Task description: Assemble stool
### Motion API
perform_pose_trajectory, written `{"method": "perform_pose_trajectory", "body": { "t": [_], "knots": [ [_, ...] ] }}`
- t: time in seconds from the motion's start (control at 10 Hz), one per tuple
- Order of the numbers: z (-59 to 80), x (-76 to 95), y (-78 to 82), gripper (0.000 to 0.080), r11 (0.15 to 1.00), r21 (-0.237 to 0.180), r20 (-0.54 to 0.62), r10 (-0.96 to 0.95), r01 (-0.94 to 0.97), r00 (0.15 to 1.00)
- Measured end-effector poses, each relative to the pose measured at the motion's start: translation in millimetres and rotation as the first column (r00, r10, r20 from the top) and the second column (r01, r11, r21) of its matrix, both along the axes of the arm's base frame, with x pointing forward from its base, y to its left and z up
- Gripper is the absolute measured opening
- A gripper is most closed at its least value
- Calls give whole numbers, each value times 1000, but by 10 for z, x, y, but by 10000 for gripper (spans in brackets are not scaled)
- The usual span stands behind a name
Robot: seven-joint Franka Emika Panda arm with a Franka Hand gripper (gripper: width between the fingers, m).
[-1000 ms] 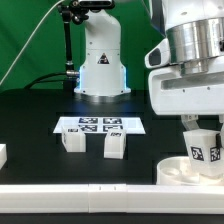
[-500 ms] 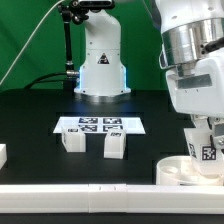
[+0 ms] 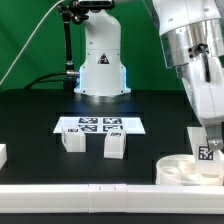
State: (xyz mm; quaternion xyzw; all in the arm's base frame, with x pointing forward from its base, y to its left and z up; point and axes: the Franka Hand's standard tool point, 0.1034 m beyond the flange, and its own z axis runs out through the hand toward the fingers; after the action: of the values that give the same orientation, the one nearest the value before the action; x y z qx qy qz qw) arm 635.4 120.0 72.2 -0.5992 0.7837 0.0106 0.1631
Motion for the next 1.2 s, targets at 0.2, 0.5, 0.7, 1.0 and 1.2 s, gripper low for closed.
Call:
{"method": "perform_pose_trajectory", "body": {
  "t": [0.2,0.5,0.7,1.0,1.2],
  "knots": [
    [-2,-9,26,340,990,45,-30,-133,134,991],
    [-7,-20,49,340,965,81,-63,-246,250,967],
    [-12,-26,50,340,937,103,-90,-325,333,942],
    [-28,-45,70,340,898,126,-125,-406,421,905],
    [-24,-54,85,513,914,121,-123,-372,386,920]
  ]
}}
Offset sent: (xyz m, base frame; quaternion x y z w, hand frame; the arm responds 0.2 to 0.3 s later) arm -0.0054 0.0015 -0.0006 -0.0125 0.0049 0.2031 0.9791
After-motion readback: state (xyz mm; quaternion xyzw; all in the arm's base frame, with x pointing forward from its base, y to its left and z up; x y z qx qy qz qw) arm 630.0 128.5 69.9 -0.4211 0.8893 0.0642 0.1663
